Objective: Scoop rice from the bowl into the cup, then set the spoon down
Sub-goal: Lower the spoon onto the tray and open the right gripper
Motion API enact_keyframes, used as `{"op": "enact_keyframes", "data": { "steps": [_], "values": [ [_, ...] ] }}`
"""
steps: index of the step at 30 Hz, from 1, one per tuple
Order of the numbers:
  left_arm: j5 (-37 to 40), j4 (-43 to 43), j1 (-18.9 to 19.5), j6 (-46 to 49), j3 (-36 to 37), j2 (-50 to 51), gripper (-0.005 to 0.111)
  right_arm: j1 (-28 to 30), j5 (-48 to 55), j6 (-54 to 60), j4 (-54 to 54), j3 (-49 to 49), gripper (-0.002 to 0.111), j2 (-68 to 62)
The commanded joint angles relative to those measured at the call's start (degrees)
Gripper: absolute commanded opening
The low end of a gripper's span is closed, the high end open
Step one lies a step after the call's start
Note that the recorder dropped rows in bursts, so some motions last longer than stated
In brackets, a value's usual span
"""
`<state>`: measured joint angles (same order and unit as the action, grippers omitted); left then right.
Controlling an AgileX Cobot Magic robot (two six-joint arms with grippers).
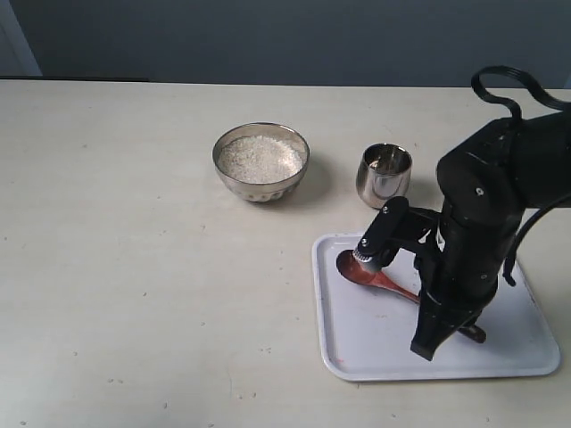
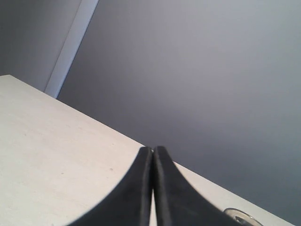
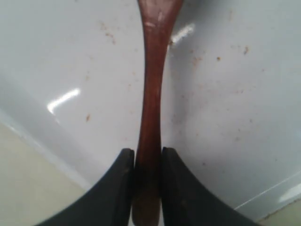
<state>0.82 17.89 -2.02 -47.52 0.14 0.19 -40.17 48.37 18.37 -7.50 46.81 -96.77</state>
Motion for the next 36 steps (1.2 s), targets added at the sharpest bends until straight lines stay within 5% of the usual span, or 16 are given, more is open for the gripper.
{"op": "enact_keyframes", "data": {
  "steps": [1,26,30,34,36],
  "values": [
    [-0.4,0.2,0.2,0.1,-0.1,-0.2,0.0,0.1,-5.2,-3.7,-2.9,-2.0,-0.001,0.4],
    [-0.4,0.2,0.2,0.1,-0.1,-0.2,0.0,0.1,-3.1,-7.5,-3.8,-2.5,0.0,0.4],
    [-0.4,0.2,0.2,0.1,-0.1,-0.2,0.0,0.1,-2.8,-7.7,-3.5,-2.5,0.016,0.4],
    [-0.4,0.2,0.2,0.1,-0.1,-0.2,0.0,0.1,-2.2,-9.0,-3.6,-2.5,0.051,0.4],
    [-0.4,0.2,0.2,0.1,-0.1,-0.2,0.0,0.1,-1.4,-10.7,-4.4,-2.5,0.054,0.4]
  ]
}}
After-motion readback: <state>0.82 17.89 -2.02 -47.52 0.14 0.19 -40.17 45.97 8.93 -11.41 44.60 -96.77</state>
